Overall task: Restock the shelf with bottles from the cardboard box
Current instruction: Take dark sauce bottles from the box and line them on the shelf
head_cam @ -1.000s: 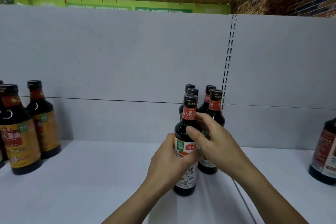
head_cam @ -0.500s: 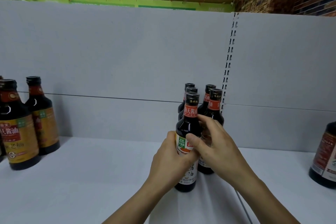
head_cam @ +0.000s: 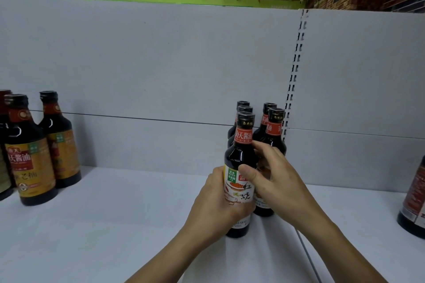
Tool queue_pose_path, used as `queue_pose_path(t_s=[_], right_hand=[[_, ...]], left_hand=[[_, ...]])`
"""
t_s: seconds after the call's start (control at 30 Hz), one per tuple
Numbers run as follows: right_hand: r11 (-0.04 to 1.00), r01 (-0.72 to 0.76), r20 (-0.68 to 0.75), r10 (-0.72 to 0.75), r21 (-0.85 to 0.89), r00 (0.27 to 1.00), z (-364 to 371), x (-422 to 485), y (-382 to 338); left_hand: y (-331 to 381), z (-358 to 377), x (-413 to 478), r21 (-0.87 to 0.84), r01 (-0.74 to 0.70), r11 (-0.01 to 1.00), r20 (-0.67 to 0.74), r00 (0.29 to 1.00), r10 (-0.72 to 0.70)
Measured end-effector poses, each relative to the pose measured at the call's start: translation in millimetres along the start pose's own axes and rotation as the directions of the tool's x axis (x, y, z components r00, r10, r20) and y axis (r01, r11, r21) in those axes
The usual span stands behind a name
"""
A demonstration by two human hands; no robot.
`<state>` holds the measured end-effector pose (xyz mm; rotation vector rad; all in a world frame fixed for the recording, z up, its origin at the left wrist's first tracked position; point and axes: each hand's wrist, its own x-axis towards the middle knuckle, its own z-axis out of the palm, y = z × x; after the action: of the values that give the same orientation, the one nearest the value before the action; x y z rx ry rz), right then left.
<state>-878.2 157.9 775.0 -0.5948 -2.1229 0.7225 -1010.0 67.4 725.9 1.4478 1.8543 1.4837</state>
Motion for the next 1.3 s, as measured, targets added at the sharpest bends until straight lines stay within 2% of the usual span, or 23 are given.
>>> queue_pose_path(t_s=[0.43,1.3], right_hand=[[1.0,-0.016,-0.009,0.016,0.011,1.0,0.2,2.3,4.4],[0.999,-0.01,-0.017,0.011,0.053,1.0,1.9,-2.1,4.7]], left_hand=[[-6.1,3.2,-5.5,-0.018,-0.059,0.998,-0.095,0.994,0.057],[-8.2,1.6,-7.6,-0.02,-0.126,0.992,-0.062,0.99,0.124]])
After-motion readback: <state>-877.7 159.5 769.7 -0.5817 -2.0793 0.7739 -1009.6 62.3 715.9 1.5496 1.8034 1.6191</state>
